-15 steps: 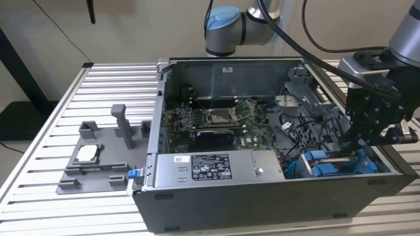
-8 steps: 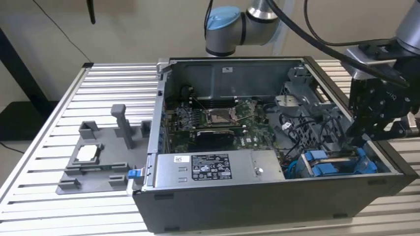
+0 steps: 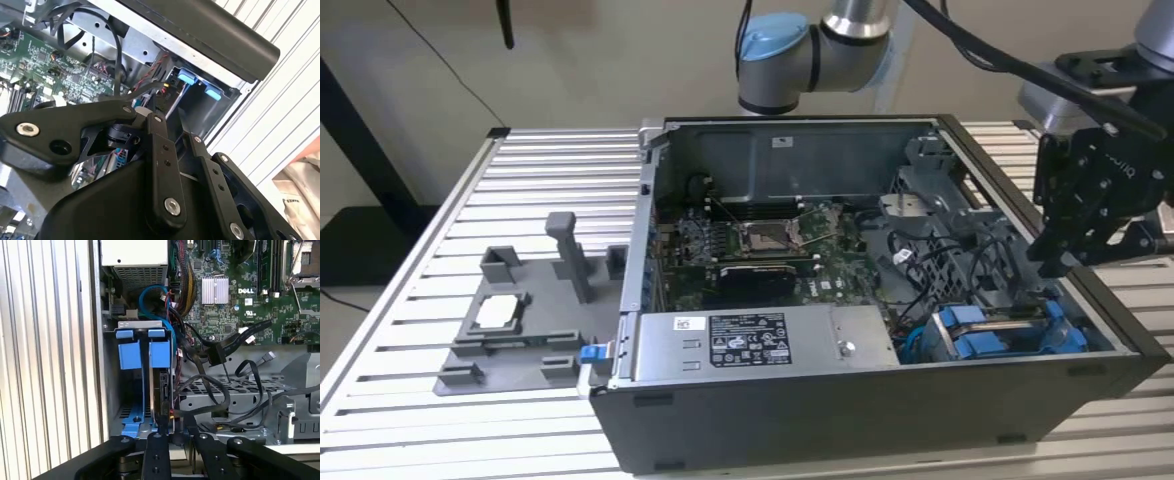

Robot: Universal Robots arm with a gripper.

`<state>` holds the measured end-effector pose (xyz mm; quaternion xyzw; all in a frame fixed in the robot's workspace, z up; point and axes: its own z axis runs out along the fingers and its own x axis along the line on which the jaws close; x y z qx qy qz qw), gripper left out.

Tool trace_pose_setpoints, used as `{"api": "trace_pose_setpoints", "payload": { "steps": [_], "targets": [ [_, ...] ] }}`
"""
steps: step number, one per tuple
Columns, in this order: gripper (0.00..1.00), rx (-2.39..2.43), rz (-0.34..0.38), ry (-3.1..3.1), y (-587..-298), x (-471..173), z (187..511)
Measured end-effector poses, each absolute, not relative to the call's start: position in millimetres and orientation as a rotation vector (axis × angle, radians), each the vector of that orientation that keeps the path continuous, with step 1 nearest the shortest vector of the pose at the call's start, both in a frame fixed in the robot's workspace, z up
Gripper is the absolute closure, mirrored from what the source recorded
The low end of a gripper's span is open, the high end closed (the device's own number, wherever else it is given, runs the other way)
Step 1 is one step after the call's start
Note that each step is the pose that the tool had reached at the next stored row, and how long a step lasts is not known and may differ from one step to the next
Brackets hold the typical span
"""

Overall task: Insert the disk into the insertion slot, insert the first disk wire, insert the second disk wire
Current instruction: 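Insert the second disk wire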

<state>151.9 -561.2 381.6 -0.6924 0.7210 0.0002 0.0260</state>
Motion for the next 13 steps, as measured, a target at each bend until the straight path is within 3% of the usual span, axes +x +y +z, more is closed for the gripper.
{"api": "trace_pose_setpoints", "payload": {
  "steps": [13],
  "targets": [
    [0.73, -2.14, 0.0, 2.228, -545, 139, 389]
  ]
}}
